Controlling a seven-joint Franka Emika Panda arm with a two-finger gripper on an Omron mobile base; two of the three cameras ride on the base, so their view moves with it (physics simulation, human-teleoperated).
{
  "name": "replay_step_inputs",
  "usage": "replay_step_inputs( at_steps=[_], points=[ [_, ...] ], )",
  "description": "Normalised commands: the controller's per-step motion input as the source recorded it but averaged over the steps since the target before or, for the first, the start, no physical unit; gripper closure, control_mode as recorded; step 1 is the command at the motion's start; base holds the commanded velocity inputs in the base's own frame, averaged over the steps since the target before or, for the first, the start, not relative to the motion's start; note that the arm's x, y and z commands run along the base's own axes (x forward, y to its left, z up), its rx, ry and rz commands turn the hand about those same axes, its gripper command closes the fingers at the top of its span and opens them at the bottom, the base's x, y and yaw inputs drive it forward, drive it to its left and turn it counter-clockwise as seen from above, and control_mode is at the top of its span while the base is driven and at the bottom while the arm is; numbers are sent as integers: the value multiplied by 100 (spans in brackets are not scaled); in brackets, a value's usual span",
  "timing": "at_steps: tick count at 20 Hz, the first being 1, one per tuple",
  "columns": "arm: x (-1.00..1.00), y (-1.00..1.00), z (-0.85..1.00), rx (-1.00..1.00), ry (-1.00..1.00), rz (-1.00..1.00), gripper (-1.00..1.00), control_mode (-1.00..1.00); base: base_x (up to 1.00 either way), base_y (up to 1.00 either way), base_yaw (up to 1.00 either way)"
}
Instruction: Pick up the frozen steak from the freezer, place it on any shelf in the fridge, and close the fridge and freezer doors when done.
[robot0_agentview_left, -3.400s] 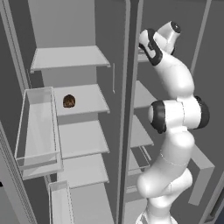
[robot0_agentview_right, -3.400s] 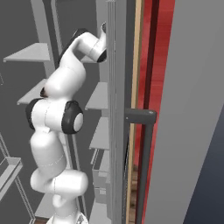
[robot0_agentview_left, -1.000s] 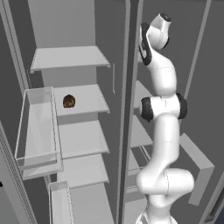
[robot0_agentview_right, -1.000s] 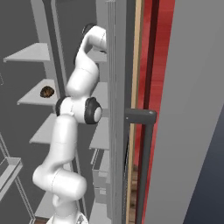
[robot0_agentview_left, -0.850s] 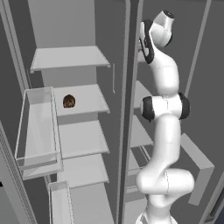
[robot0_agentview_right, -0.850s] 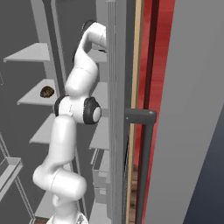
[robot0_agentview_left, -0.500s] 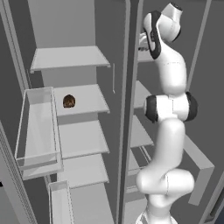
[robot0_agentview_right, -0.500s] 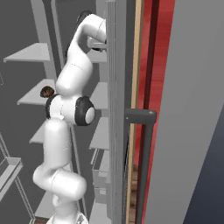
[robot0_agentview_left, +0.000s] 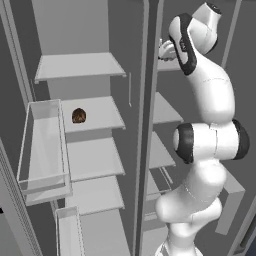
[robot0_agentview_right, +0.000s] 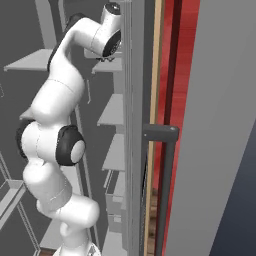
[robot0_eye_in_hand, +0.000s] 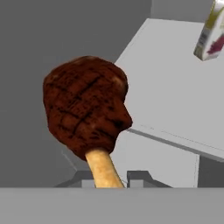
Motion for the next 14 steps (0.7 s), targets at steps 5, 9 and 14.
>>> replay_step_inputs(
  at_steps=[5, 9, 14],
  points=[
    [-100, 19, 4, 0, -8, -18, 100, -100, 0, 0, 0],
    [-100, 11, 7, 0, -1, -20, 100, -100, 0, 0, 0],
    [-100, 5, 17, 1, 0, -24, 100, -100, 0, 0, 0]
  ],
)
